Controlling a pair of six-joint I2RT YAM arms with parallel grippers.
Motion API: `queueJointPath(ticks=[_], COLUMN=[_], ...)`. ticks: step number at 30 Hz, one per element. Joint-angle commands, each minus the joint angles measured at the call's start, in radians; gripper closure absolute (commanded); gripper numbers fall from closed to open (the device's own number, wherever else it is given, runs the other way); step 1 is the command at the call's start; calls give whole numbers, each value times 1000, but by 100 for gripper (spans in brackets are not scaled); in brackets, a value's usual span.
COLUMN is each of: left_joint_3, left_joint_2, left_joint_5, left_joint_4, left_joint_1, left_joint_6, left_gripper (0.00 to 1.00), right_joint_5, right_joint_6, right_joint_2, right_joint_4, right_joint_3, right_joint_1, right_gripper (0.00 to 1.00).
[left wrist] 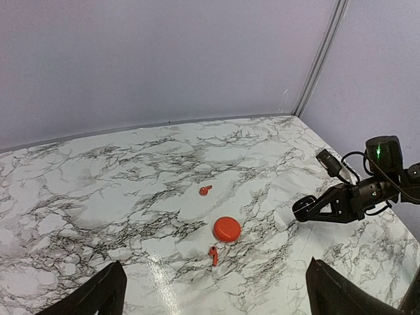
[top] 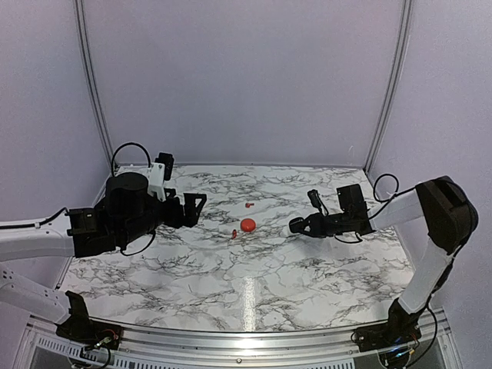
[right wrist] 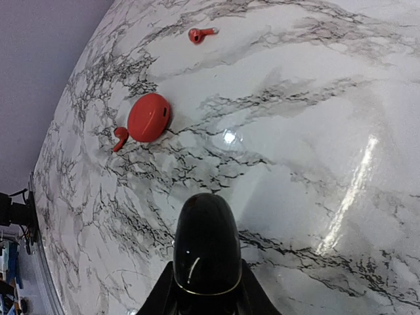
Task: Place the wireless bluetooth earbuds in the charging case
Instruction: Place the charging case with the earbuds at the center of the board, then move the charging case to the center of the board.
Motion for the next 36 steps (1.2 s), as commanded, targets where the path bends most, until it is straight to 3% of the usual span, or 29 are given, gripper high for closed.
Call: queueJointPath(ticks=[1,11,21,27,30,33,36], left_joint_3=[-20,-21,-25,-7,-20,-21,-7], left_joint_2=[-36,-59,-89,-84,-92,-95,-82], left_joint_5=[-32,-35,-45,2,55,80,78], left_joint_4=[-1,-13,-42,-86,-75,-66,-77], left_joint_1=[7,10,23,59,75,83,89], left_joint_6=[-15,-10,-19,-33,-12,-3,-7], left_gripper=[1,1,1,1,1,1,1], right_joint_5=[56,124,248,309,219,238,239], right_joint_6=[-44,-106,-150,-248,-319,-381,-343], right_joint_2=[14,47,-5,-102,-143,-127,-52], right_joint_4=[-102,-218,-331,-385,-338,-327,-330], right_joint_3=[76,117,152,204,214,270,338], right_joint_1=[-25,-70,-94,-95,-67,24,66], right_gripper=[88,78,42,32,11,9,9])
